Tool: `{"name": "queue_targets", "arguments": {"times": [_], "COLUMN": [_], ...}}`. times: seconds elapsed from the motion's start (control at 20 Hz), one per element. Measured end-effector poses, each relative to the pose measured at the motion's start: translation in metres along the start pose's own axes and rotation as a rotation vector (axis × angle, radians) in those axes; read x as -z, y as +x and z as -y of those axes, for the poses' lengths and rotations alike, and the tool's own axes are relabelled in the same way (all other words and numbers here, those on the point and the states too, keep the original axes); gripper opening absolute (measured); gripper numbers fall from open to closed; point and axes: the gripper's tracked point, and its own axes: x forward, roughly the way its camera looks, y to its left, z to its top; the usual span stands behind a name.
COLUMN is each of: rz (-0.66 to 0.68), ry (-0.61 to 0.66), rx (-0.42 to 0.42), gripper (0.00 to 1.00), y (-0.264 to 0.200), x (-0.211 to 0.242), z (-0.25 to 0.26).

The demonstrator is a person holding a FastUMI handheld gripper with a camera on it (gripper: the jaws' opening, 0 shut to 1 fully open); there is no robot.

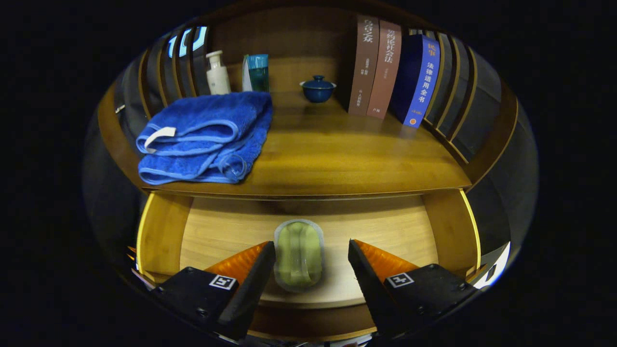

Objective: Pull open the drawer, take out the items inside it, and place them on the countertop above the cabinet.

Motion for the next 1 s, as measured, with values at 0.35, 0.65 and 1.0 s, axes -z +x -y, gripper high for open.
{"name": "queue_targets", "arguments": {"times": [0.35, 0.65, 1.0], "rz": [-0.175, -0.166, -0.056], "ry": [0.012, 0.005, 0.017], "rx": [-0.003, -0.032, -0.052], "gripper": [0.62, 0.19, 0.15], "y": [0.038, 0.048, 0.008], "x": [0.033, 0.021, 0.016], "z": [-0.009, -0.011, -0.006]}}
